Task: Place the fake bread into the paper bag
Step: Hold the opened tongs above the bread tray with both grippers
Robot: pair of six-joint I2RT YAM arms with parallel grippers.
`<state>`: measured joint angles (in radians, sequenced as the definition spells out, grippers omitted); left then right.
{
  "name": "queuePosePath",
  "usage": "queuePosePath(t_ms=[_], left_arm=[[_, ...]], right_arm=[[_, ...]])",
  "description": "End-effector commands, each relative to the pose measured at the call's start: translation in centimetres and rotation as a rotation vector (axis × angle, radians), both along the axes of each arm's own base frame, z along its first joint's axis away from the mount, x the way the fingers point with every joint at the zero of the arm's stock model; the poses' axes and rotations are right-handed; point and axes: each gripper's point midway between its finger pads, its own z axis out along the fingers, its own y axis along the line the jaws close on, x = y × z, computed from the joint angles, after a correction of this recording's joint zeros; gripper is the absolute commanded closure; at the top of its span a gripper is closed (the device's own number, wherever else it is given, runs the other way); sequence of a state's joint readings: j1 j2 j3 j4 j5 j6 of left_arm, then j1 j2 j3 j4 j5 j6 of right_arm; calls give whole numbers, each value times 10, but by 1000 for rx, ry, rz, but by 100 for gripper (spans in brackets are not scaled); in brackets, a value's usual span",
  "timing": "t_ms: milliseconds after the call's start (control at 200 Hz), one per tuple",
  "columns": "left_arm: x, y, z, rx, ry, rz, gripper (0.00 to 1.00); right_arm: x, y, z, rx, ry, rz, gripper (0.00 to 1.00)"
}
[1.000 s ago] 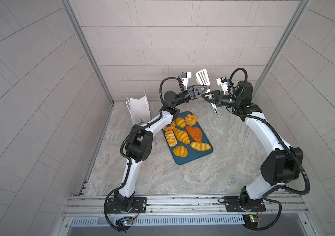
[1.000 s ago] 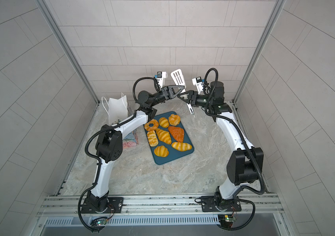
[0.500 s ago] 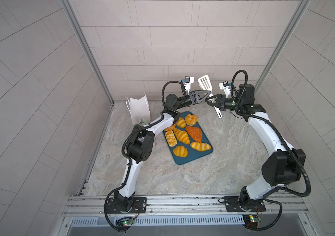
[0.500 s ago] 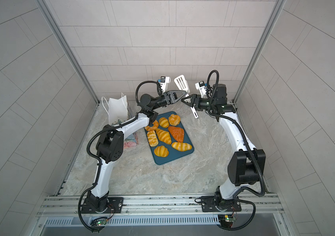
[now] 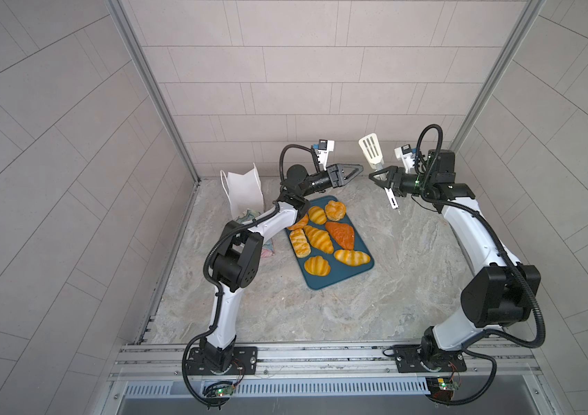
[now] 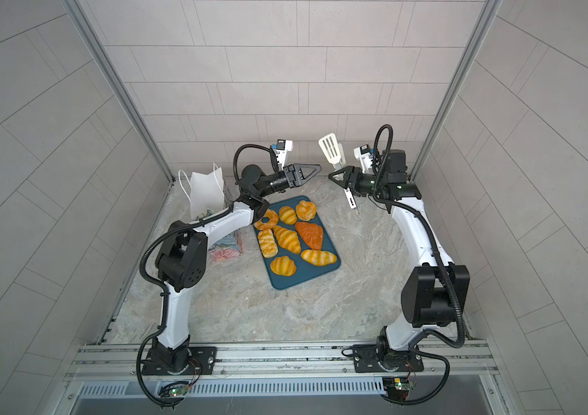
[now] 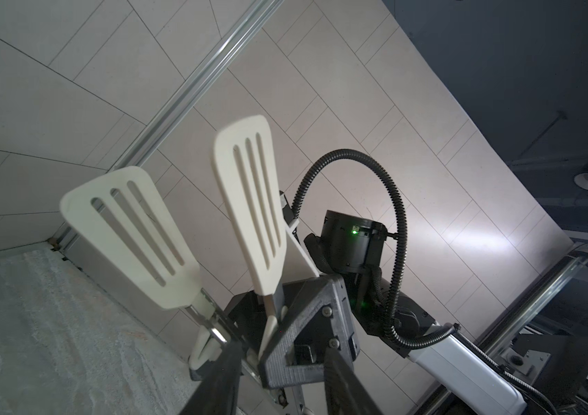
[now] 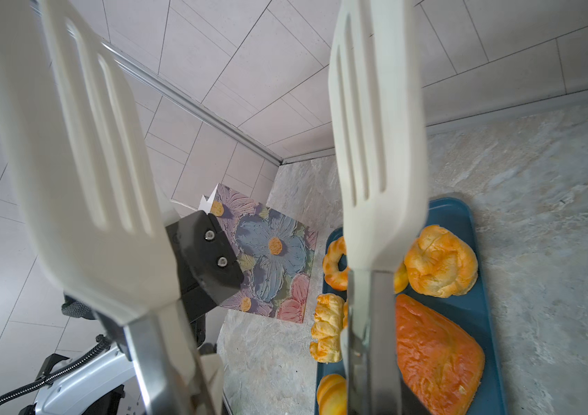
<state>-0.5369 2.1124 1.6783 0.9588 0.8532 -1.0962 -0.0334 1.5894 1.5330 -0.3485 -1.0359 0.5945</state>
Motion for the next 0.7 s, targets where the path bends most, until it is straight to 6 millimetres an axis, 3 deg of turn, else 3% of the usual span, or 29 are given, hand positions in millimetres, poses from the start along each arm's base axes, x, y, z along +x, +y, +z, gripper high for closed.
queuePosePath(t_ms=[0, 425, 696], left_arm=[[7, -1, -3, 34, 15, 31, 55], [33, -6, -27, 137, 93, 135, 54], [38, -15, -25, 142, 93, 132, 54]], right_arm=[[-11, 2, 28, -10, -101, 9, 36], [-10, 18, 31, 18, -110, 45, 36], [-8, 32, 33, 31, -109, 71, 36]])
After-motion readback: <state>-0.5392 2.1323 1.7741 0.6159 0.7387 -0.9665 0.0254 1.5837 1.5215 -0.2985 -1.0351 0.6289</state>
